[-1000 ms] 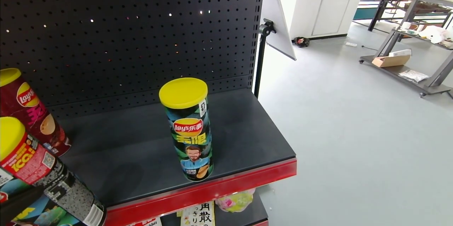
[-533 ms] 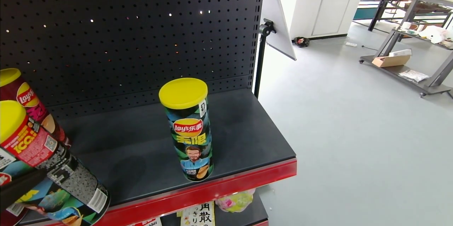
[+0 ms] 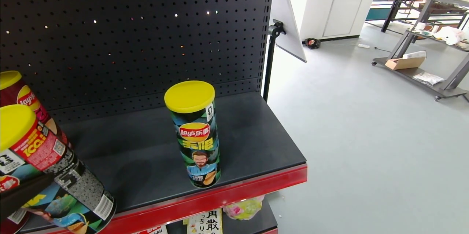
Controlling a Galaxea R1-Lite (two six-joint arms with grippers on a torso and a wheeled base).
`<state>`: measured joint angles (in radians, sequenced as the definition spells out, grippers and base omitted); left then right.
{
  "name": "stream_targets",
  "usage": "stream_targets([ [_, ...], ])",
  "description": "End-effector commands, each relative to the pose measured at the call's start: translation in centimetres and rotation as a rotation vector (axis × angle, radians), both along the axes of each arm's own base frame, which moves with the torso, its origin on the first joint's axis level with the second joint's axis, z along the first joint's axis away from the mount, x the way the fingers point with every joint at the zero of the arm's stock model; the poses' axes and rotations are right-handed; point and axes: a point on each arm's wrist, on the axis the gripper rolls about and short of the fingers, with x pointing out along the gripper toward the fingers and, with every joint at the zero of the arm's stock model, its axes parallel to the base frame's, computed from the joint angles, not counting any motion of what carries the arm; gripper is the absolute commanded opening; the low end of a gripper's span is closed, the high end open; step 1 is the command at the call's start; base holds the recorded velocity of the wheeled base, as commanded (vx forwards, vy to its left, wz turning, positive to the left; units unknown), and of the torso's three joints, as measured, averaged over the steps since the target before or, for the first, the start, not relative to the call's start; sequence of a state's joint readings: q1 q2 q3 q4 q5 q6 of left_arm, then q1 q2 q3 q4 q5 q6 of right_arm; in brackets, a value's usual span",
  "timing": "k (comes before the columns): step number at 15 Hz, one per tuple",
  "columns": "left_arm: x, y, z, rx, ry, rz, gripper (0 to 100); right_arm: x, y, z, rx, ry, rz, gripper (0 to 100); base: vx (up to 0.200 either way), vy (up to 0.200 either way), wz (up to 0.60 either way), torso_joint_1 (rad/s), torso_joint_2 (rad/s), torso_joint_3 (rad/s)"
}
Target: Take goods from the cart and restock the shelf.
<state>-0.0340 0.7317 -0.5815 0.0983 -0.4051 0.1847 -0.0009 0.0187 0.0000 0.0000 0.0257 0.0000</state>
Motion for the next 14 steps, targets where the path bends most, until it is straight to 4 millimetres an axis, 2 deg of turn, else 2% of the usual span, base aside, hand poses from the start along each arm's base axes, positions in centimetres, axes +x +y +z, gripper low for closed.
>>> stream_targets([
  [1, 0.4, 0.0, 0.1, 0.0, 0.011, 0.001, 0, -0.1, 0.0, 0.0, 0.0, -0.019, 0.004, 100, 0.0, 0.0, 0.0, 0.0, 0.0, 0.0],
  [5, 2.2, -0.1, 1.2, -0.01, 0.015, 0.008, 0, -0.1, 0.0, 0.0, 0.003, -0.019, 0.003, 100, 0.0, 0.0, 0.0, 0.0, 0.0, 0.0],
  [8, 4.7, -0.1, 1.6, -0.006, 0.03, 0.01, 0, -0.1, 0.0, 0.0, 0.003, -0.019, 0.003, 100, 0.0, 0.0, 0.0, 0.0, 0.0, 0.0],
  [10, 7.6, -0.2, 1.4, 0.0, 0.031, 0.01, 0, -0.1, 0.0, 0.0, 0.003, -0.019, 0.003, 100, 0.0, 0.0, 0.0, 0.0, 0.0, 0.0],
  [11, 8.4, -0.3, 1.3, 0.0, 0.028, 0.01, 0, -0.1, 0.0, 0.0, 0.003, -0.019, 0.003, 100, 0.0, 0.0, 0.0, 0.0, 0.0, 0.0],
  [12, 10.7, -0.3, 1.2, 0.001, 0.011, 0.018, 0, -0.1, 0.0, 0.0, 0.003, -0.019, 0.003, 100, 0.0, 0.0, 0.0, 0.0, 0.0, 0.0],
  [14, 13.3, -0.4, 1.4, 0.004, -0.015, 0.02, 0, -0.1, 0.0, 0.0, 0.003, -0.019, 0.003, 100, 0.0, 0.0, 0.0, 0.0, 0.0, 0.0],
])
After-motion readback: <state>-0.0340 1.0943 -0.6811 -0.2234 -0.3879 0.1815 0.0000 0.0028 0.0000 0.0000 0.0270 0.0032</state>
